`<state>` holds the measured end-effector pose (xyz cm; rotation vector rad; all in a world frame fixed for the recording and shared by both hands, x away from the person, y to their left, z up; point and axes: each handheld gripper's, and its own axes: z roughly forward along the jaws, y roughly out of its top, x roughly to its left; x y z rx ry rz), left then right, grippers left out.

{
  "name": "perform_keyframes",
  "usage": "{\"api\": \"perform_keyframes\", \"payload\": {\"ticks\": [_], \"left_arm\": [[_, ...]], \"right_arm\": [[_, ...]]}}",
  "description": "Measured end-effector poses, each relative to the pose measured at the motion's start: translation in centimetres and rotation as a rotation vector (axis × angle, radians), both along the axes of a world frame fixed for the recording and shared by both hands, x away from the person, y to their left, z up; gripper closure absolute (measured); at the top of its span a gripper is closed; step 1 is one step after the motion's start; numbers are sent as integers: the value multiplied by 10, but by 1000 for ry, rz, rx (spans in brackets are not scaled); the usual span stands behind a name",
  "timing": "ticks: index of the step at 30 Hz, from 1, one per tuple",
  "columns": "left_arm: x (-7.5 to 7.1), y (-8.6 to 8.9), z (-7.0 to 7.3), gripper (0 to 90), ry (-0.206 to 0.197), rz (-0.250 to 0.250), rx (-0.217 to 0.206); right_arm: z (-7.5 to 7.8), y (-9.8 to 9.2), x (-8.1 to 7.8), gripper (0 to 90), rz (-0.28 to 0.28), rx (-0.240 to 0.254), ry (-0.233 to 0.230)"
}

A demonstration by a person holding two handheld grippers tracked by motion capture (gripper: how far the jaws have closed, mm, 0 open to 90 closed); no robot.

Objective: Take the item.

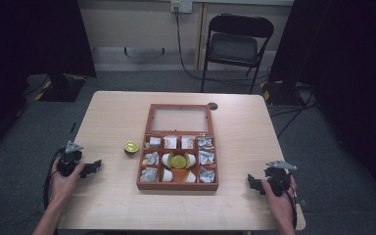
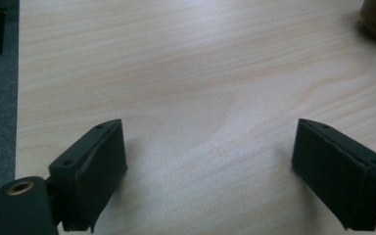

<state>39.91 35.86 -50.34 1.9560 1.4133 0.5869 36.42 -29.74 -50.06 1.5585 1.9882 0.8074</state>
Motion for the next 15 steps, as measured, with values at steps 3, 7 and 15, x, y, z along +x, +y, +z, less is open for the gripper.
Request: {"api": "perform_keyframes", "payload": {"ticks": [3, 7, 15], "left_arm": [[0, 0, -1, 91, -9, -9, -2], [0, 0, -1, 89, -9, -9, -2], [0, 0, -1, 89, -9, -2, 0]], "right_arm": [[0, 0, 0, 0, 0, 1, 0], [0, 0, 0, 0, 0, 1, 1], [0, 0, 0, 0, 0, 0, 0]]}}
